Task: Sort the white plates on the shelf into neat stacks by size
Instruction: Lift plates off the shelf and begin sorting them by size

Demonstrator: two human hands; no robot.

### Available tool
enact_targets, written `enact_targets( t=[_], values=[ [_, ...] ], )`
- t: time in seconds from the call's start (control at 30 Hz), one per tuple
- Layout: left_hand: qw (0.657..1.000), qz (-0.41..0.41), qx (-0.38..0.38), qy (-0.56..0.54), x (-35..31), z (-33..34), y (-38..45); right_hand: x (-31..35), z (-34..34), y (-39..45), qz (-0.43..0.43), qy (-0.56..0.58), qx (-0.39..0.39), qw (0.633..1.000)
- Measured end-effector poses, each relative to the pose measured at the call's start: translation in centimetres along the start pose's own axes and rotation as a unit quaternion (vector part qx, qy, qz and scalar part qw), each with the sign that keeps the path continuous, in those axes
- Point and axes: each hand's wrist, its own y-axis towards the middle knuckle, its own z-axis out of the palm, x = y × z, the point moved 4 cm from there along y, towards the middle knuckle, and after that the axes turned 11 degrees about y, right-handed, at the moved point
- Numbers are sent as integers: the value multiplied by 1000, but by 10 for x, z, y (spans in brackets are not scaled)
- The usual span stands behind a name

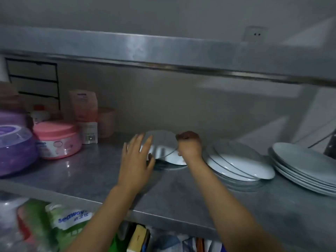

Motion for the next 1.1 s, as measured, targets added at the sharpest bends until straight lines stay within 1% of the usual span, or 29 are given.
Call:
enact_targets(
  t=[0.07,0.1,0.13,0.23,0.27,0.43,0.53,0.6,0.73,0.8,0.93,1.0,1.1],
  values=[
    [999,0,-30,19,1,-2,4,-2,3,8,14,-18,16,1000],
    [999,-3,-32,34,3,-1,4,-4,3,10,34,-12,21,999],
    [998,-12,-27,46,4,0,3,-7,3,12,58,-1,27,998],
    [997,-25,23,70,8,9,3,-10,8,15,113,43,36,992],
    [996,-33,35,75,10,11,3,-9,10,15,123,41,44,991],
    [994,-57,54,72,12,12,4,-1,18,17,114,-49,80,989],
    [995,-66,48,59,13,11,3,4,26,17,112,-76,108,985],
    [995,-71,48,49,13,9,2,6,29,17,116,-76,112,984],
    [996,-83,38,25,13,2,1,6,34,21,163,15,111,980],
    [996,-81,30,19,12,-2,-1,6,36,20,187,58,116,974],
    [996,-85,7,-6,9,-11,-3,4,38,13,219,167,104,956],
    [996,-90,-4,-24,7,-16,-3,11,40,7,223,213,120,944],
    [993,-91,-33,-66,9,-30,-4,33,44,-5,214,322,155,909]
  ],
)
